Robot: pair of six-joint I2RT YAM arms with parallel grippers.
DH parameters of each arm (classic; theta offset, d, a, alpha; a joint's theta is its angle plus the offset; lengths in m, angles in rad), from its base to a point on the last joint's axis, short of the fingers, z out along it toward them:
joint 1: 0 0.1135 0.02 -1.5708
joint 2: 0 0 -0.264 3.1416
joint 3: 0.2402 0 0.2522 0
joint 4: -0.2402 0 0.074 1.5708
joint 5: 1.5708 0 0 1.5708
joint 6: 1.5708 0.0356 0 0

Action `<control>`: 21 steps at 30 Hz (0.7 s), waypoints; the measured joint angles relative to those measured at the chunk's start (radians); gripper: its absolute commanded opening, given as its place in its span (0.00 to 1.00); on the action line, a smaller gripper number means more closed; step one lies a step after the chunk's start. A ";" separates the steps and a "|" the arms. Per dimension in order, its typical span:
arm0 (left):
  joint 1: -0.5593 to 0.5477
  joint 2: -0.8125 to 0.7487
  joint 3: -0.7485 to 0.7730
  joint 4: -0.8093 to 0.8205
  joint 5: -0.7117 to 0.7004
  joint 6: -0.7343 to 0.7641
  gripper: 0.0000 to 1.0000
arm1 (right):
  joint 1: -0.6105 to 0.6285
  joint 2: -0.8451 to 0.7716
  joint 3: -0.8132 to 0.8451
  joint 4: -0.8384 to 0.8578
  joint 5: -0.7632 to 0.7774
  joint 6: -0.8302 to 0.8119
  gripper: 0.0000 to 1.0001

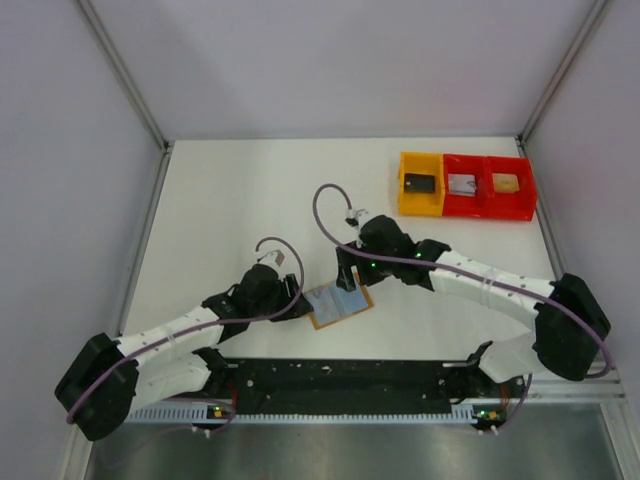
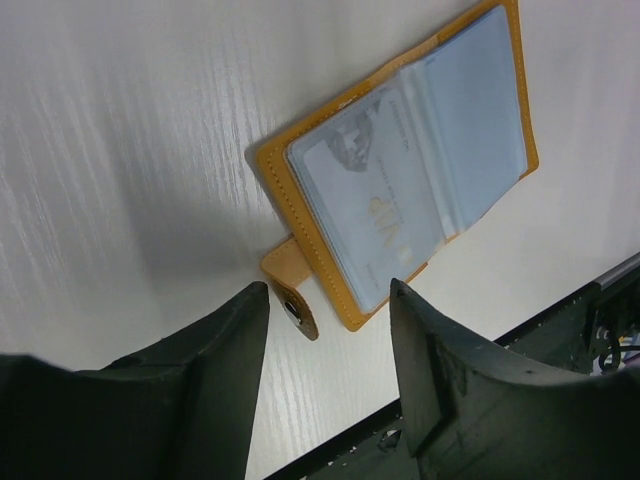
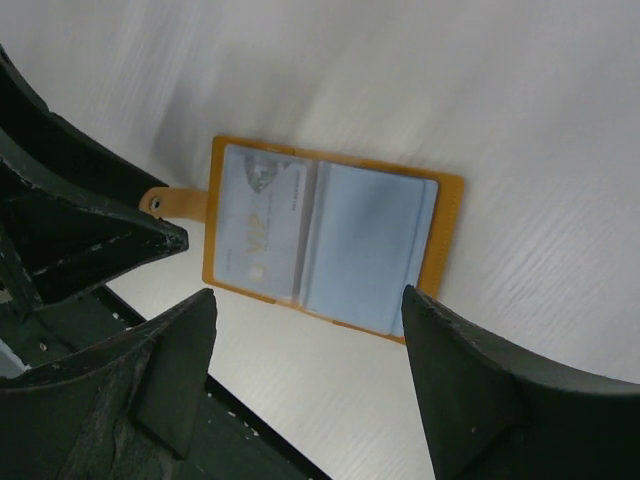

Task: Take the credit cards out of the card holder
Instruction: Remove the credit card from the card holder.

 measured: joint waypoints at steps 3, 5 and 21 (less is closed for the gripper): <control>0.000 0.000 -0.010 0.008 0.000 -0.005 0.47 | 0.056 0.075 0.000 0.013 0.001 -0.007 0.65; 0.000 0.000 -0.016 0.011 -0.001 -0.006 0.43 | 0.069 0.118 0.000 0.030 -0.016 -0.005 0.59; 0.000 0.010 -0.035 0.016 -0.032 -0.013 0.39 | 0.038 0.304 -0.014 0.273 -0.183 0.098 0.30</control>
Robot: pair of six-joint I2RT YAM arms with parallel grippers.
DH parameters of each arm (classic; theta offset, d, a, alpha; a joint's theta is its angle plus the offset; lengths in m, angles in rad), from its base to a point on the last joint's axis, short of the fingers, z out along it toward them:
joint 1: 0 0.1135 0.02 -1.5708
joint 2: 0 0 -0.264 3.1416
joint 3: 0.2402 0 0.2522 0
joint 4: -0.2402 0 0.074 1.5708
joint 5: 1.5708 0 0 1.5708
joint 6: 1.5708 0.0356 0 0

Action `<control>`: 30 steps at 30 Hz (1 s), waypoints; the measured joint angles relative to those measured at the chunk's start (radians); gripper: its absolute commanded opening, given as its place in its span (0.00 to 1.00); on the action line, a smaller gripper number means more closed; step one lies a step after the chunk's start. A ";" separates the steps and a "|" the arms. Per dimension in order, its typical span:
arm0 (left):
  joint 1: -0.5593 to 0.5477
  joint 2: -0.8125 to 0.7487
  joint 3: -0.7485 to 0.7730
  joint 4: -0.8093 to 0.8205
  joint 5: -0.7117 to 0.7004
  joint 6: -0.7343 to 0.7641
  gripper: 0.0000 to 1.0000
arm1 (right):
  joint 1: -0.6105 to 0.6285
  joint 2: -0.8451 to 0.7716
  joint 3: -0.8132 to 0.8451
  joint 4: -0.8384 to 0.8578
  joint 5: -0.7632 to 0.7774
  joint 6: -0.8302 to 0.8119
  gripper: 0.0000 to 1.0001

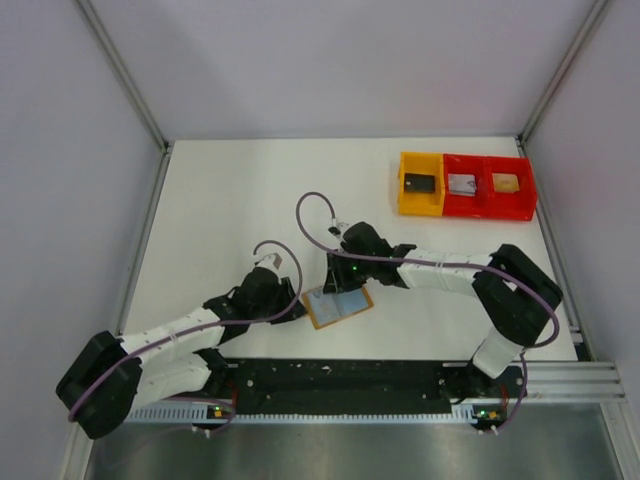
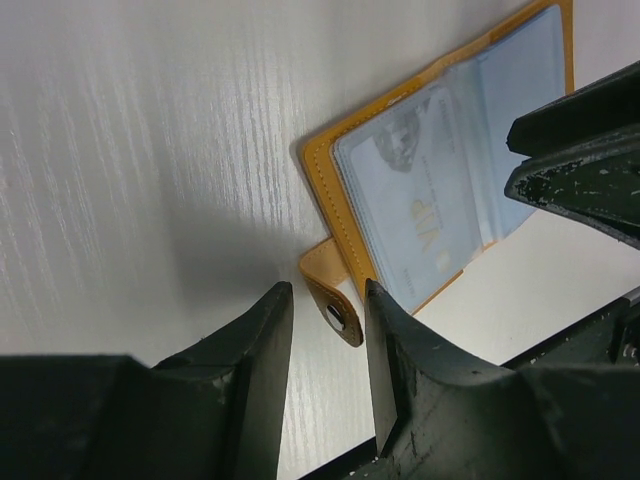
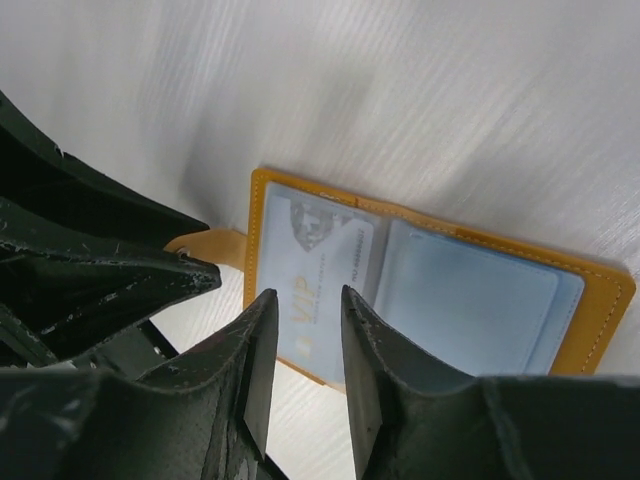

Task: Take the credit cards out of the card holder
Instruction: Remove the credit card from the card holder.

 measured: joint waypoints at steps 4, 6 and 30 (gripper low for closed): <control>0.000 0.019 0.000 0.003 -0.008 -0.002 0.39 | -0.032 0.024 -0.039 0.072 -0.037 0.048 0.29; 0.000 0.027 0.000 0.014 -0.007 -0.005 0.39 | -0.042 0.035 -0.049 0.076 -0.040 0.064 0.29; 0.000 0.151 0.174 0.024 0.069 -0.018 0.24 | -0.049 0.091 -0.055 0.111 -0.082 0.074 0.18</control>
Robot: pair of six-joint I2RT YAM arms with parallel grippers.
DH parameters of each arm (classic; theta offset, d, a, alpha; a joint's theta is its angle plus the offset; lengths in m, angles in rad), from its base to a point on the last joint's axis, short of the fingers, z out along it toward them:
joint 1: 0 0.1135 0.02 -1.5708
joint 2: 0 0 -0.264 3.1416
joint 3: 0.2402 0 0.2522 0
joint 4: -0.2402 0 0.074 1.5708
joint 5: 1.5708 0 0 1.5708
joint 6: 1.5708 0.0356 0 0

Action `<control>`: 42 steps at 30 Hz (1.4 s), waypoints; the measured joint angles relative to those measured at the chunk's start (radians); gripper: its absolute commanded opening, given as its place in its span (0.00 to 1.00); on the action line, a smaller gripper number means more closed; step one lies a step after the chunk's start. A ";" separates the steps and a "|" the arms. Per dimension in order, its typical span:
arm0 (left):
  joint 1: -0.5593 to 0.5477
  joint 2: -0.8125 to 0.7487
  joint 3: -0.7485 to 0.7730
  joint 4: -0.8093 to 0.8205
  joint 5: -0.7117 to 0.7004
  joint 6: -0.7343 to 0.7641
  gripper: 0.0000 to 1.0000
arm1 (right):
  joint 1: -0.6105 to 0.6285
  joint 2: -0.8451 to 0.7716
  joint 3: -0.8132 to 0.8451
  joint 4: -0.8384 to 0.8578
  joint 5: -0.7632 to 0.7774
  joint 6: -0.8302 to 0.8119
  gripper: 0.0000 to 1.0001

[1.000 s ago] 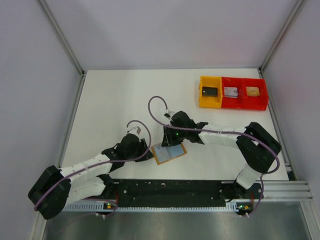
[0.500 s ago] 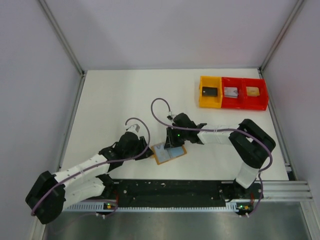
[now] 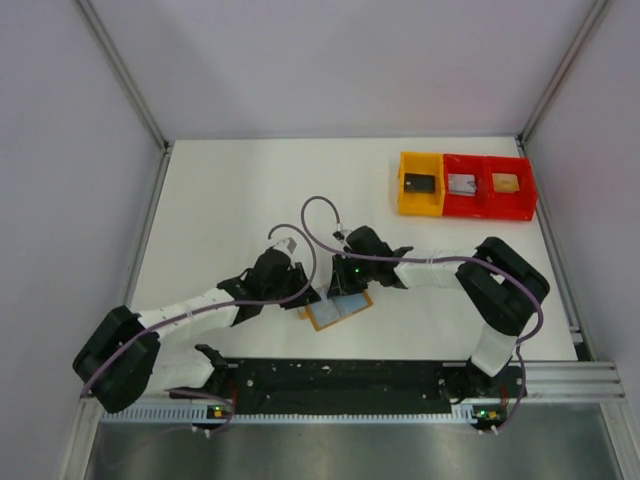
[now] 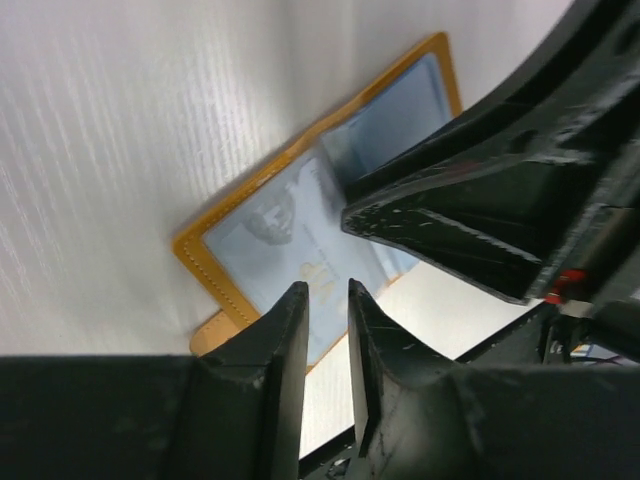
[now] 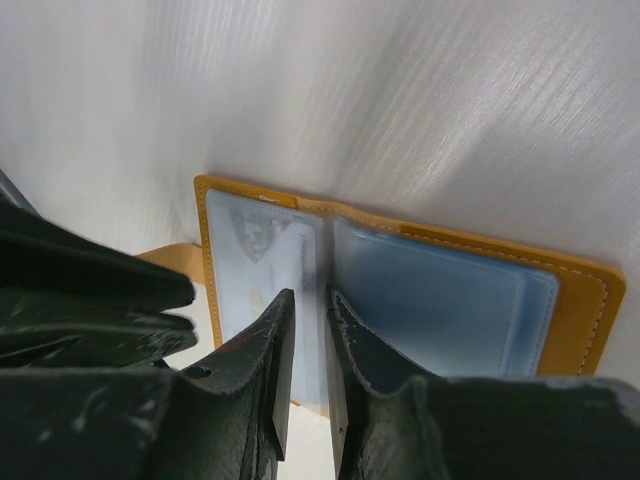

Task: Take the credit cards out of the card holder
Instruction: Remove the credit card from the card holder.

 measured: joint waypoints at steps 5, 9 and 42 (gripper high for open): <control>0.000 0.070 -0.039 0.039 0.007 -0.005 0.12 | -0.005 0.000 -0.014 0.021 -0.025 0.006 0.18; 0.000 0.075 -0.075 0.077 0.008 -0.016 0.04 | -0.017 0.000 -0.025 0.034 -0.043 0.016 0.19; 0.000 0.070 -0.129 0.185 -0.001 -0.047 0.13 | -0.091 -0.038 -0.090 0.068 -0.126 -0.003 0.00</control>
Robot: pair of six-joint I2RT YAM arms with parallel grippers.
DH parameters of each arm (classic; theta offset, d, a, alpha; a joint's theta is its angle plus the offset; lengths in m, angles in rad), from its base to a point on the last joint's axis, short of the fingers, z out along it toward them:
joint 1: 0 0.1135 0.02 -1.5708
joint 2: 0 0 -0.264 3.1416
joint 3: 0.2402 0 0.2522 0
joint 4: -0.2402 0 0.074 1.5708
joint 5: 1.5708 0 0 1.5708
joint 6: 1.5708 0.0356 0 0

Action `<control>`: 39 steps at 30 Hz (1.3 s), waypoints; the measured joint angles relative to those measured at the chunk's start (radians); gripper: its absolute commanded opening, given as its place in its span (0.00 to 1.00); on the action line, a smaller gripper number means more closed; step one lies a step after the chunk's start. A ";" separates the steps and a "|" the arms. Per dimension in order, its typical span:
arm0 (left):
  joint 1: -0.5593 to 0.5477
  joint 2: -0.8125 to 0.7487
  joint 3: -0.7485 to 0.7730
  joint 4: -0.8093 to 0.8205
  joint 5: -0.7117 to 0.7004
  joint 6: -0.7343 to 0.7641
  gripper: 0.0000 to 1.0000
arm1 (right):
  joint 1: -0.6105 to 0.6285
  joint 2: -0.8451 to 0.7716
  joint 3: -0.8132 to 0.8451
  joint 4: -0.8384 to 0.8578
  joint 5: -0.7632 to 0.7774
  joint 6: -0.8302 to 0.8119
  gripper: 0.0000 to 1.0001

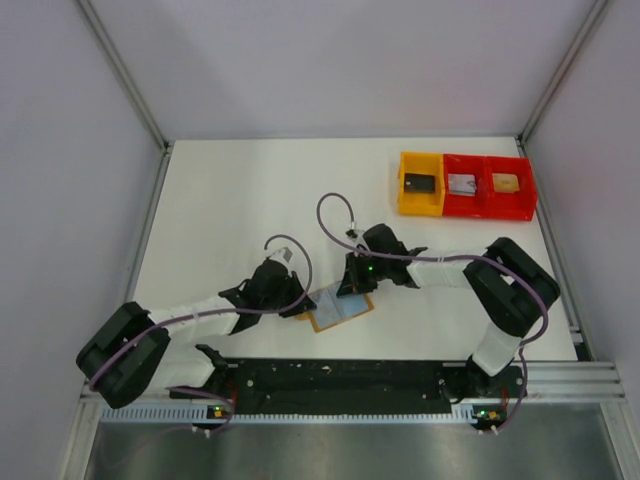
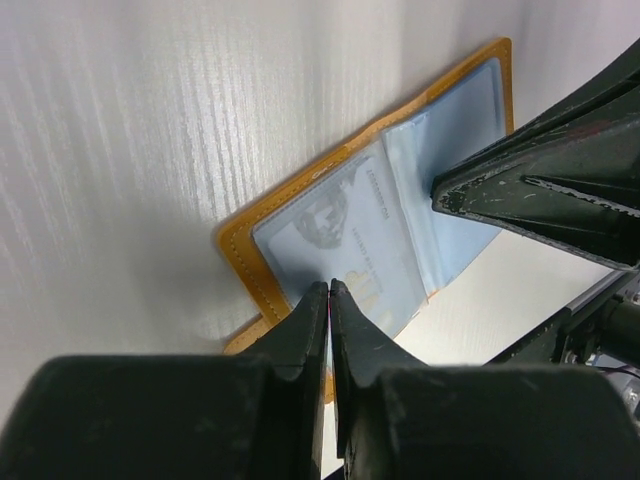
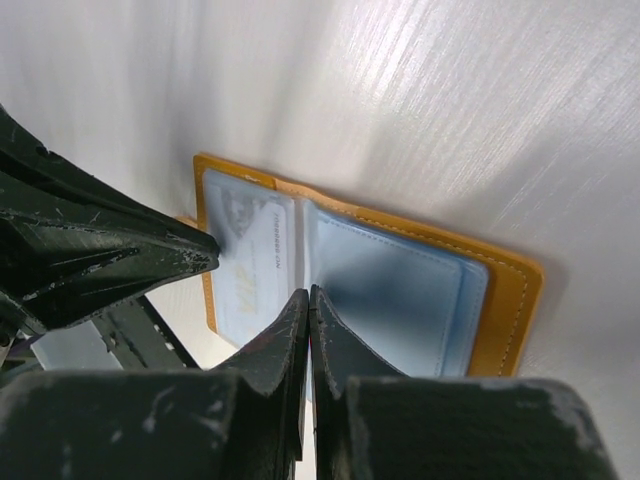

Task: Take the credit cards out of the card holder
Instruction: Remove the credit card from the card holder.

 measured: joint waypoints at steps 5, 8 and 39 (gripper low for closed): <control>0.000 -0.061 -0.003 -0.073 -0.015 0.008 0.28 | 0.009 -0.004 0.001 -0.010 -0.009 -0.015 0.20; 0.000 -0.128 -0.013 -0.144 -0.029 0.012 0.29 | 0.038 -0.032 0.007 -0.058 0.029 -0.046 0.33; 0.003 -0.283 -0.138 -0.159 -0.066 -0.028 0.08 | 0.430 0.067 0.322 -0.500 0.676 -0.199 0.93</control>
